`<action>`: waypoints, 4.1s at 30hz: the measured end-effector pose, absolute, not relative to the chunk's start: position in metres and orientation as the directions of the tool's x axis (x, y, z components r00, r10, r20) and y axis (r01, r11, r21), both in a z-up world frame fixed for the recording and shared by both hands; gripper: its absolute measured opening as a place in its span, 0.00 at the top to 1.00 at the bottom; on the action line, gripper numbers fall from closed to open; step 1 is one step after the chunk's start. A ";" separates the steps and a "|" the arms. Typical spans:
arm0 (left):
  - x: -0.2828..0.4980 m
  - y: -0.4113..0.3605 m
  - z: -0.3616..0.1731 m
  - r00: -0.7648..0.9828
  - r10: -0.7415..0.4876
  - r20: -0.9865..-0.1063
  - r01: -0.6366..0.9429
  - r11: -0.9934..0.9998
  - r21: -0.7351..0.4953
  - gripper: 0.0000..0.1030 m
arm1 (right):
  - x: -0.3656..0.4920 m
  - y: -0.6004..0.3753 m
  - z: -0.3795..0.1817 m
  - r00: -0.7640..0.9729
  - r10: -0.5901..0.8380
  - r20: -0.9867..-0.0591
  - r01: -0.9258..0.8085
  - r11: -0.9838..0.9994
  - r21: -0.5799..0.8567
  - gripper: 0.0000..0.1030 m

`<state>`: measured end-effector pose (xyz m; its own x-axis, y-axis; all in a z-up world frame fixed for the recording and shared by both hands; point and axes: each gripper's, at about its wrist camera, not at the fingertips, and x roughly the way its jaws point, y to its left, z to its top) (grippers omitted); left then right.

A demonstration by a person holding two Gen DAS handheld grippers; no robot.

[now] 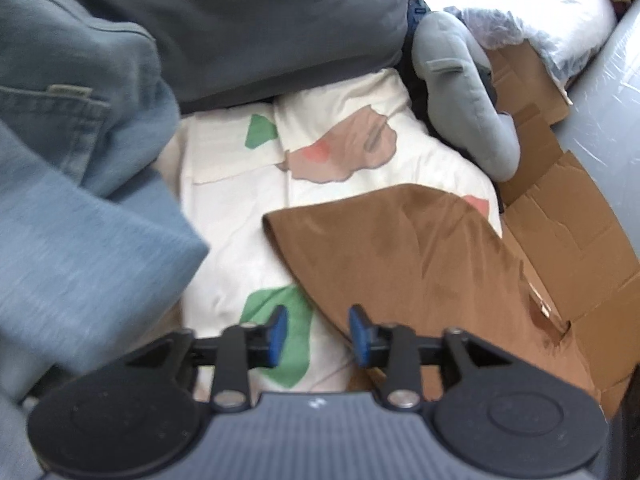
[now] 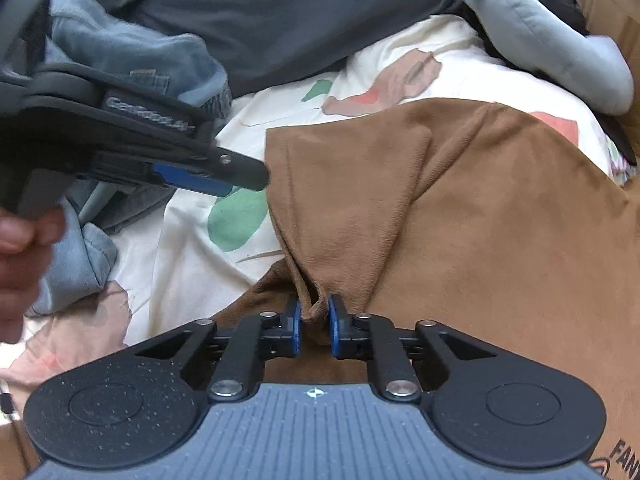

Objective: Fold clothes

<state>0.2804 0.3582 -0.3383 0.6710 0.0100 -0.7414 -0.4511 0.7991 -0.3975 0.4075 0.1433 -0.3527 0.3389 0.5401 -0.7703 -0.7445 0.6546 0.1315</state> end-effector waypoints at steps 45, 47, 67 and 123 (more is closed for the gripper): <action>0.333 0.331 -0.292 0.829 -0.036 -0.559 -0.288 0.829 -0.480 0.90 | 0.435 0.090 -0.306 0.423 0.637 -0.645 -0.627 0.719 0.299 0.71; 0.336 0.326 -0.291 0.831 -0.060 -0.552 -0.271 0.823 -0.498 0.90 | 0.442 0.089 -0.301 0.433 0.644 -0.630 -0.614 0.723 0.317 0.70; 0.365 0.275 -0.283 0.808 -0.322 -0.494 -0.052 0.795 -0.604 0.91 | 0.492 0.061 -0.303 0.517 0.600 -0.611 -0.465 0.796 0.388 0.83; 0.431 0.324 -0.327 0.762 -0.067 -0.644 -0.248 0.889 -0.386 0.55 | 0.539 -0.001 -0.333 0.422 0.690 -0.588 -0.266 0.714 0.647 1.00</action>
